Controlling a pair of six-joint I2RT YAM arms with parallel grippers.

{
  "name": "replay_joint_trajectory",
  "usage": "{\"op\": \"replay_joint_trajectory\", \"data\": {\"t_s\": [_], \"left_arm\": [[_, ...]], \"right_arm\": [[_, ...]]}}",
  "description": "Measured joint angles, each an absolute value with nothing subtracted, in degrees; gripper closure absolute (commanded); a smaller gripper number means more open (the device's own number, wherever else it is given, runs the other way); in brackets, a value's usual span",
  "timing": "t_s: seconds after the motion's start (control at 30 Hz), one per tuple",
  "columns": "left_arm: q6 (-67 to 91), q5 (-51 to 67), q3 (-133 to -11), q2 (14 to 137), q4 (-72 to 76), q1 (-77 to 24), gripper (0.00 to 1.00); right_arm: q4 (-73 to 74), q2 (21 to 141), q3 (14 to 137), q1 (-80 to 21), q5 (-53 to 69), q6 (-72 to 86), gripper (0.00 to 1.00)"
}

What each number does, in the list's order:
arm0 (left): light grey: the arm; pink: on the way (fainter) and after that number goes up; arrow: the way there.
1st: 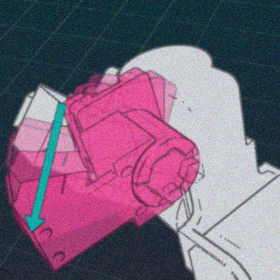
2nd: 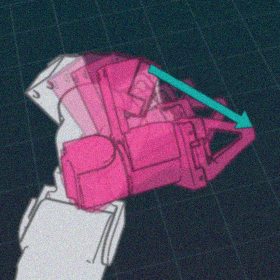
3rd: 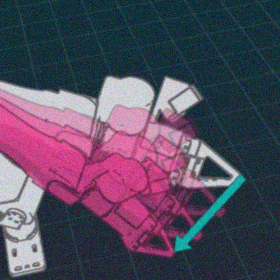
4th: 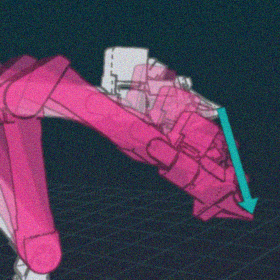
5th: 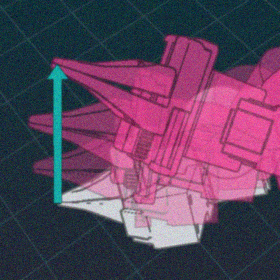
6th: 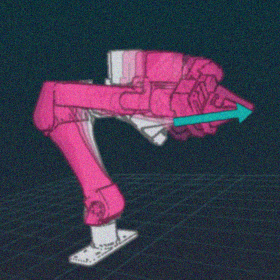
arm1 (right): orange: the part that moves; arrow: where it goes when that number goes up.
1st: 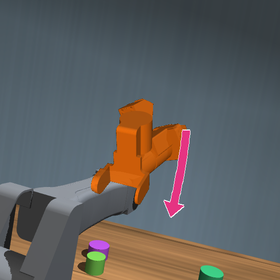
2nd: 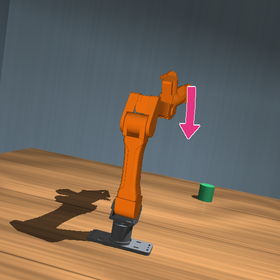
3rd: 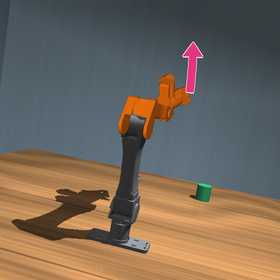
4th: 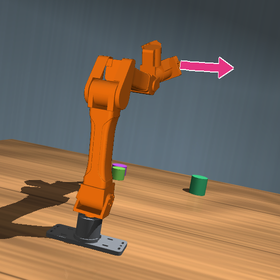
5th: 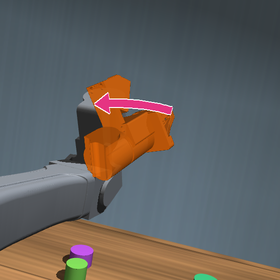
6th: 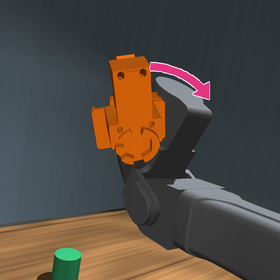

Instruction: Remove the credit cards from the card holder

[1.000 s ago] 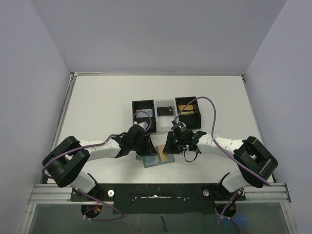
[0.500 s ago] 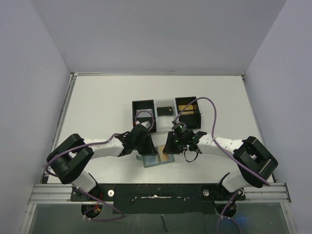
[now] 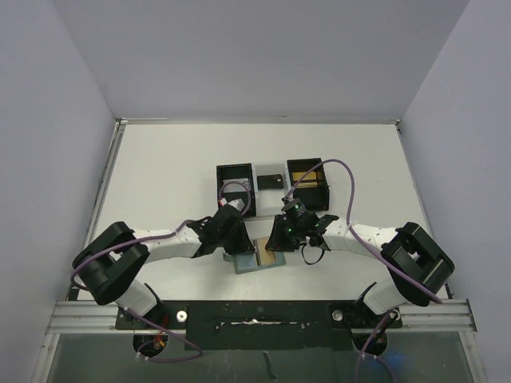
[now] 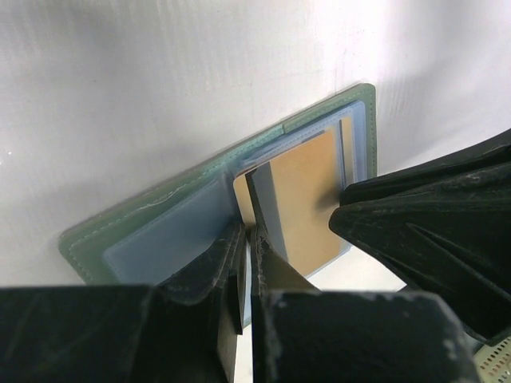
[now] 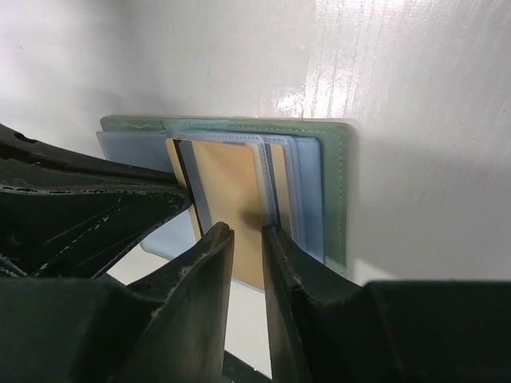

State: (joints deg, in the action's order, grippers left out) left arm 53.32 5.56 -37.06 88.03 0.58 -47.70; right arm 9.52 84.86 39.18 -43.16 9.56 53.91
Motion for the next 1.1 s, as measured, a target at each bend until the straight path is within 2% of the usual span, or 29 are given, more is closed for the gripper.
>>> {"op": "replay_joint_trajectory", "data": {"t_s": [0.37, 0.5, 0.6, 1.1], "left_arm": [[53.30, 3.44, -35.57, 85.17, -1.65, -47.68, 1.00], [53.08, 2.70, -35.00, 84.23, -2.20, -47.68, 0.76], [52.77, 2.68, -35.00, 83.83, -1.98, -47.70, 0.70], [53.06, 3.42, -34.15, 83.35, -0.14, -47.68, 0.67]], "right_arm": [[9.47, 84.86, 39.18, -43.16, 9.69, 54.02, 0.76], [9.47, 84.86, 39.18, -43.16, 9.72, 54.00, 0.75], [9.69, 84.84, 39.33, -43.16, 9.69, 53.71, 0.74], [11.79, 83.24, 40.93, -44.31, 10.41, 51.29, 0.73]]}}
